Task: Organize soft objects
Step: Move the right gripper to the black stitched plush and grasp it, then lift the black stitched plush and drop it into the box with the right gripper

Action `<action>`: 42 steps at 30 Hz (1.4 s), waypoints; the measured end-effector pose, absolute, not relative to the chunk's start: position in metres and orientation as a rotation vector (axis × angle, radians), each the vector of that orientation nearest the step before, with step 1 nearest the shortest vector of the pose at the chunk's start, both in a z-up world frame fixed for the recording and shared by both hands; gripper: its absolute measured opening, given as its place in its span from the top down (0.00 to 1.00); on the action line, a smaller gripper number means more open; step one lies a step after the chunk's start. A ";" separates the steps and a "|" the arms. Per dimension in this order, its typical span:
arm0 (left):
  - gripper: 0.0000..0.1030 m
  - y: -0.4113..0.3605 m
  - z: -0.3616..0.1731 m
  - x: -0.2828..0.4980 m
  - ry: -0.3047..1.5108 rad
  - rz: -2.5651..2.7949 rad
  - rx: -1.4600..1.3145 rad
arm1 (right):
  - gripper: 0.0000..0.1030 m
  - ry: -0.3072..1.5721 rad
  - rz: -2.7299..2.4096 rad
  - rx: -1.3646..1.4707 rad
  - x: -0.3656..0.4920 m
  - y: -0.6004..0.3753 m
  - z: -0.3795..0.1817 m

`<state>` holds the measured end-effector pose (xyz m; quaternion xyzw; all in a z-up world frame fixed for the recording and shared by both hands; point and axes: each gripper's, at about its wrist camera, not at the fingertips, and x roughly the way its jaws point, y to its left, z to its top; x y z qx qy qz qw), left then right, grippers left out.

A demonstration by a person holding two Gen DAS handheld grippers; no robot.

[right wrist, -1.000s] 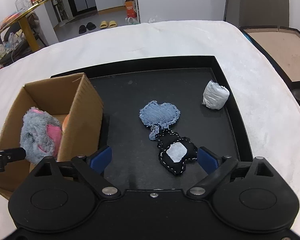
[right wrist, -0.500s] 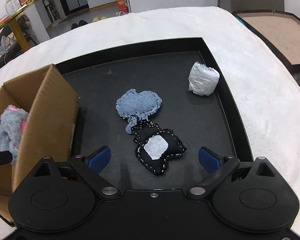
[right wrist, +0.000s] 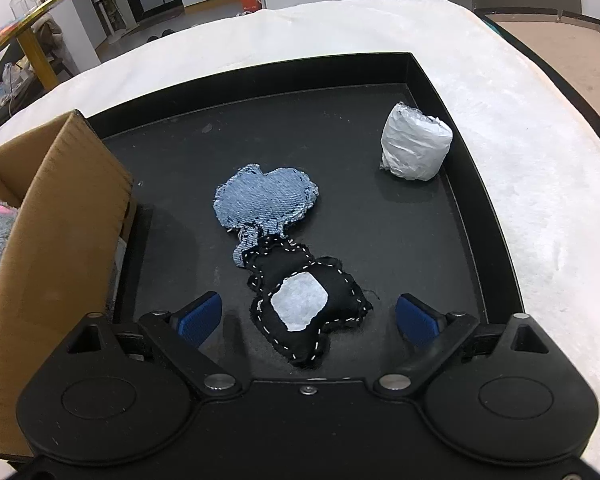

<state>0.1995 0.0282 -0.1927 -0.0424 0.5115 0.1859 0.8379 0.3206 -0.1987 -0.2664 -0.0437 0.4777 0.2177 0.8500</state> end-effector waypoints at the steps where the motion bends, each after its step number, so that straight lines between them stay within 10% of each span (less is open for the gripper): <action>1: 0.30 0.028 -0.192 0.200 1.083 0.394 -0.088 | 0.14 1.002 0.459 -0.095 0.320 -0.200 -0.266; 5: 0.30 0.027 -0.192 0.200 1.085 0.399 -0.084 | 0.53 0.968 0.436 -0.140 0.316 -0.208 -0.262; 8: 0.30 0.026 -0.192 0.200 1.084 0.400 -0.087 | 0.60 0.990 0.440 -0.107 0.318 -0.218 -0.258; 42: 0.30 0.055 -0.166 0.166 0.985 0.367 -0.176 | 0.65 0.876 0.520 -0.085 0.274 -0.189 -0.170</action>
